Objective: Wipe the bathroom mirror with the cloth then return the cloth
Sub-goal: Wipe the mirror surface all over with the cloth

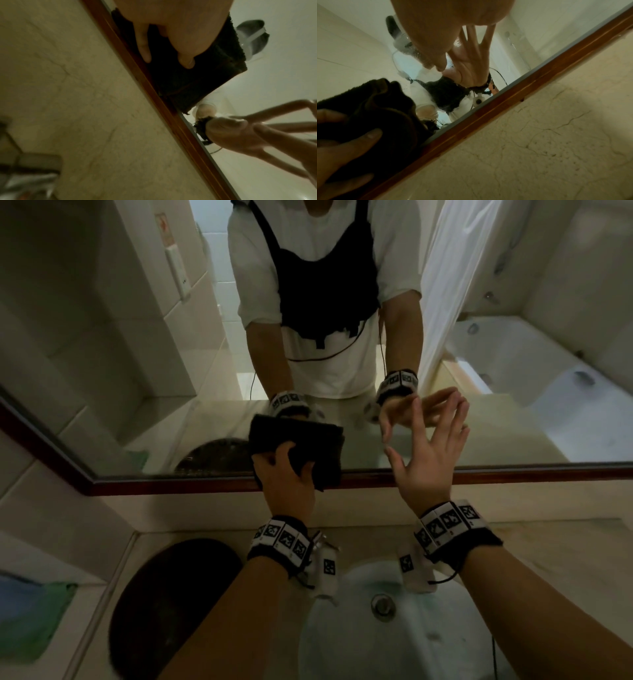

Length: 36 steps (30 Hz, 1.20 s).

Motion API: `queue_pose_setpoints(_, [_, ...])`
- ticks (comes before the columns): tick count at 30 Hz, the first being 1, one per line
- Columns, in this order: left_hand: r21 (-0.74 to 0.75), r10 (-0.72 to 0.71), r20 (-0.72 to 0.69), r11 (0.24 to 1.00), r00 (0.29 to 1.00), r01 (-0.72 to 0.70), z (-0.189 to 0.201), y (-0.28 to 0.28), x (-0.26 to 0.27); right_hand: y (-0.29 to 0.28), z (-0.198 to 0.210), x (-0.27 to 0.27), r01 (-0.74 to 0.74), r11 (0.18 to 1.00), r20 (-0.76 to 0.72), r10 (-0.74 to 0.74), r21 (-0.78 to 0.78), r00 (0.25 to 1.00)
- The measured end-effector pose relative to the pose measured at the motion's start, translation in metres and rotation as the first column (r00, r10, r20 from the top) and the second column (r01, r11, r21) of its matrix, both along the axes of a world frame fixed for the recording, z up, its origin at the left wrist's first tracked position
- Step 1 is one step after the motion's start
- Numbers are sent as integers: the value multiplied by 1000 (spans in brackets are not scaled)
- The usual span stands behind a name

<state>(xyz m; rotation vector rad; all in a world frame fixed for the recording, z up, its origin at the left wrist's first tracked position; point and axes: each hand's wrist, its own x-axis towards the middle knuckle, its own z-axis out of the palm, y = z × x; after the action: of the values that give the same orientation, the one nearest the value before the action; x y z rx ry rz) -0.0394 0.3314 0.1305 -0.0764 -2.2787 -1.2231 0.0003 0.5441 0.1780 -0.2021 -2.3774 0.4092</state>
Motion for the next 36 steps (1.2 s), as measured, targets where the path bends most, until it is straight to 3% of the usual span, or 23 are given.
queue_pose_setpoints(6, [23, 51, 42, 998, 998, -52, 0, -49, -7, -23, 8, 2, 9, 999, -1, -9, -40, 1000])
queue_pose_setpoints(12, [-18, 131, 41, 991, 991, -130, 4, -121, -17, -58, 9, -2, -97, 994, -3, 97, 46, 995])
queue_pose_setpoints(17, [-2, 165, 5, 986, 986, -165, 6, -156, -20, -75, 7, -7, -69, 996, 60, 66, 54, 996])
queue_pose_setpoints(24, [111, 182, 42, 976, 982, -185, 6, -144, -18, -66, -1, -9, -92, 989, 146, 75, 114, 986])
queue_pose_setpoints(32, [75, 125, 9, 989, 992, -125, 20, -49, 0, -56, -9, -9, -163, 972, 83, 150, 172, 985])
queue_pose_setpoints(36, [67, 133, 25, 989, 991, -134, 17, -37, 0, -50, -10, -5, -200, 964, 67, 190, 174, 979])
